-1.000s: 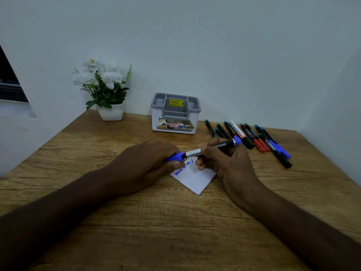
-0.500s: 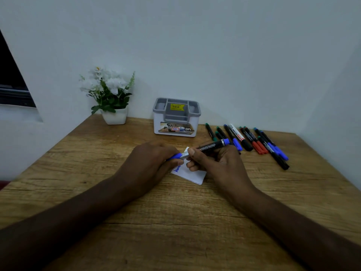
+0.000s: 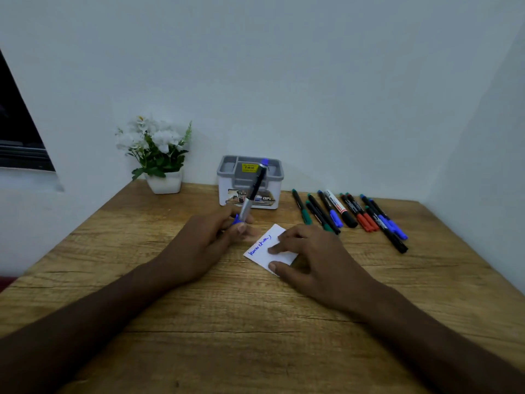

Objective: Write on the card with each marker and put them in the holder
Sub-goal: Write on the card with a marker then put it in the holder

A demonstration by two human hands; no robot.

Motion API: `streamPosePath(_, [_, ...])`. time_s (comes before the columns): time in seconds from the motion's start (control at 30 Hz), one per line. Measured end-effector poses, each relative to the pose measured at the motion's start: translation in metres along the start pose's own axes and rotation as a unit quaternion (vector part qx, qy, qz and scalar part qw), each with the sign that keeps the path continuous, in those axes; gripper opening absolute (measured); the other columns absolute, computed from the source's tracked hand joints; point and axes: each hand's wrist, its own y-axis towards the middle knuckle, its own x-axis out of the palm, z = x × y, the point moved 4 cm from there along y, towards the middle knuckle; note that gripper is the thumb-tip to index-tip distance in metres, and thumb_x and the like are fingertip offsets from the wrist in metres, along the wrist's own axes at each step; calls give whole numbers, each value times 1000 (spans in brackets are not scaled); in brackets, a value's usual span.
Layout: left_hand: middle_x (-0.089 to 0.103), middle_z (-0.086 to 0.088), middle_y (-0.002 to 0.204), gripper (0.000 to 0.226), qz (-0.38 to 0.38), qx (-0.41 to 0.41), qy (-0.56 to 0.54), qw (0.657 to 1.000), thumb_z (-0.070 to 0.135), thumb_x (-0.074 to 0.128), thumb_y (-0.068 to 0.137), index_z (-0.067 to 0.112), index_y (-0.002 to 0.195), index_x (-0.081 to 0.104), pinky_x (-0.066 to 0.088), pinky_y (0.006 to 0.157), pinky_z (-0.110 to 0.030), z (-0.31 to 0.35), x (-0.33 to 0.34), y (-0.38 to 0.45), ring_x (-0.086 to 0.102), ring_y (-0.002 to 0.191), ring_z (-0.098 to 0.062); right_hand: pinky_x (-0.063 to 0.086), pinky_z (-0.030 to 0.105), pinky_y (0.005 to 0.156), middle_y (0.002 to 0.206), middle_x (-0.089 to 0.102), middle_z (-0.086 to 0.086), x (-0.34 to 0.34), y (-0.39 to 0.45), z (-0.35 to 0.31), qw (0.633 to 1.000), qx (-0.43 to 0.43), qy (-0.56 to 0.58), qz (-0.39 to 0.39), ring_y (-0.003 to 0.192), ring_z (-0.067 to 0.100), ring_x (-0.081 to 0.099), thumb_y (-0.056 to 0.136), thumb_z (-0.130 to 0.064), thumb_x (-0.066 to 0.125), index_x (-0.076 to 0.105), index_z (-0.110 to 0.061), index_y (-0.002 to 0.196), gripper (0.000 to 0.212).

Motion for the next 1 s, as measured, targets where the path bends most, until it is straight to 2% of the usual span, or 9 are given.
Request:
streamPosePath(0.07, [77, 24, 107, 21, 39, -33, -71, 996, 34, 54, 106, 29, 122, 67, 52, 82, -14, 0, -5, 1, 70, 102, 8, 48, 29, 100, 133, 60, -13, 3, -1, -6, 1000, 5, -28, -13, 125, 5, 48, 97, -67, 58, 68, -38, 140, 53])
streamPosePath(0.13, [77, 21, 105, 27, 98, -59, -78, 990, 46, 54, 104, 32, 119, 72, 52, 82, -17, 0, -13, 6, 69, 103, 7, 50, 33, 100, 134, 56, -11, 6, -2, -13, 998, 8, -58, -21, 125, 9, 46, 97, -70, 52, 62, -38, 146, 59])
streamPosePath(0.27, [74, 15, 78, 30, 234, -70, -57, 968, 52, 65, 99, 26, 102, 81, 57, 73, -26, 10, -41, 32, 69, 76, 2, 50, 31, 97, 132, 53, -14, 9, -5, -17, 998, 7, -66, -19, 122, 6, 44, 93, -78, 39, 60, -38, 147, 70])
streamPosePath(0.33, [75, 16, 76, 27, 265, -58, -25, 962, 46, 70, 97, 22, 98, 82, 58, 74, -17, 16, -56, 60, 70, 74, 5, 49, 28, 97, 130, 54, -16, 8, -6, -14, 998, 7, -55, -11, 121, 5, 44, 90, -79, 35, 61, -39, 145, 73])
streamPosePath(0.43, [72, 14, 72, 19, 293, -69, 41, 953, 36, 77, 93, 18, 91, 81, 50, 71, -3, 16, -75, 102, 66, 65, 6, 47, 25, 95, 128, 54, -17, 8, -7, -12, 999, 4, -49, -7, 120, 4, 44, 94, -76, 44, 62, -39, 144, 65])
streamPosePath(0.57, [77, -4, 75, 29, 275, -119, 91, 950, 33, 81, 89, 5, 87, 78, 49, 73, -12, 1, -76, 136, 72, 72, -11, 45, 25, 95, 131, 52, -17, 9, -6, -11, 999, 9, -44, -9, 121, 5, 44, 96, -73, 49, 60, -40, 145, 61])
streamPosePath(0.73, [76, 12, 78, 29, 206, -161, 177, 949, 52, 83, 77, 26, 87, 75, 55, 66, -26, -8, -48, 141, 72, 80, -10, 44, 25, 97, 132, 52, -17, 9, -5, -11, 999, 4, -44, -8, 122, 5, 43, 97, -72, 50, 59, -40, 145, 58])
streamPosePath(0.87, [75, 10, 77, 33, 156, -199, 221, 942, 59, 83, 71, 28, 81, 76, 59, 70, -32, -14, -34, 144, 72, 81, -15, 44, 25, 96, 130, 52, -17, 11, -5, -8, 999, 8, -41, -6, 119, 4, 42, 96, -73, 49, 60, -41, 144, 59])
streamPosePath(1.0, [75, 8, 80, 30, 149, -200, 236, 939, 56, 82, 74, 28, 83, 78, 58, 71, -31, -11, -27, 147, 72, 83, -18, 41, 23, 94, 130, 53, -17, 13, -5, -7, 999, 7, -45, -6, 119, 4, 42, 97, -73, 49, 60, -41, 144, 59])
